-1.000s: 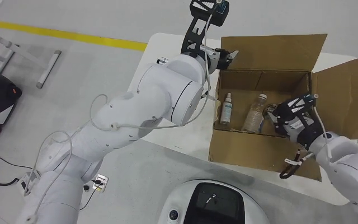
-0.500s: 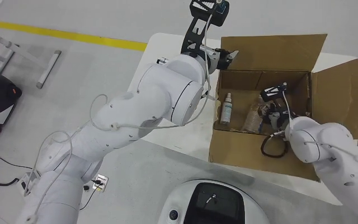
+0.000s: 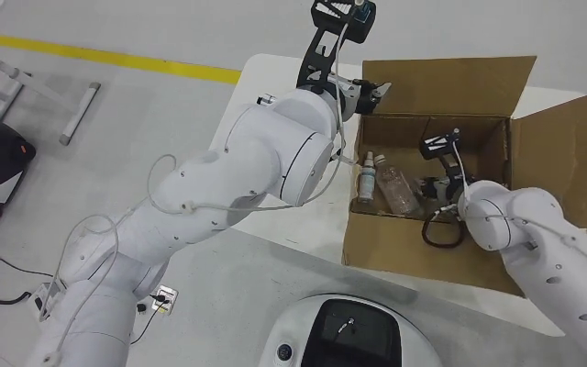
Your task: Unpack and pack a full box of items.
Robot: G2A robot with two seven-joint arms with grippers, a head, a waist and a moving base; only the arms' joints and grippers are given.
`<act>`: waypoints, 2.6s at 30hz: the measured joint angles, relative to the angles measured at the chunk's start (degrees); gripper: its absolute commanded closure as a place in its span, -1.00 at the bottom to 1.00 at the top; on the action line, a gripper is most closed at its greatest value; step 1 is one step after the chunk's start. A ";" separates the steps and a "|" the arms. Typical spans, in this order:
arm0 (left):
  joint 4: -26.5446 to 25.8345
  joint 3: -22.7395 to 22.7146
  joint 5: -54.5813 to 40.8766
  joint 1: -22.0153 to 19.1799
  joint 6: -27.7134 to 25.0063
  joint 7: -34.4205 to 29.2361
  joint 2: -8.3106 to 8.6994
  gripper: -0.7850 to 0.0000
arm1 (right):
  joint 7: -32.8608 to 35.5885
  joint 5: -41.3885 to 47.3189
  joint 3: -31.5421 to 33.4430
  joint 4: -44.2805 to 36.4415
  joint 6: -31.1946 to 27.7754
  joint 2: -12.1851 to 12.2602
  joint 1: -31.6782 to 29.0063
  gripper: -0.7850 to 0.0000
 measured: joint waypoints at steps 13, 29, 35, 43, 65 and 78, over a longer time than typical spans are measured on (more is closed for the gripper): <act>0.00 0.00 0.00 0.00 0.00 0.00 0.00 -1.00 | -10.44 -3.75 16.50 -16.89 -2.07 3.99 -10.10 1.00; 0.00 0.00 0.00 0.00 0.00 0.00 0.00 -1.00 | -27.14 11.27 55.89 -27.92 -19.62 9.00 -39.09 1.00; 0.00 0.00 0.00 0.00 0.00 0.00 0.00 -1.00 | -29.36 13.33 65.85 -27.43 -21.64 9.28 -46.54 1.00; 0.45 -1.18 0.97 3.46 -2.55 2.89 0.23 -0.33 | -32.11 15.03 71.92 -25.46 -21.17 8.91 -53.46 1.00; -3.02 -6.05 14.31 16.25 -9.82 -7.68 1.15 1.00 | -30.50 14.69 51.87 -17.71 -26.14 6.97 -41.78 1.00; 1.60 -4.08 5.02 14.43 -14.23 -1.72 -1.88 1.00 | -21.87 8.26 36.72 -14.16 -27.55 5.12 -31.02 1.00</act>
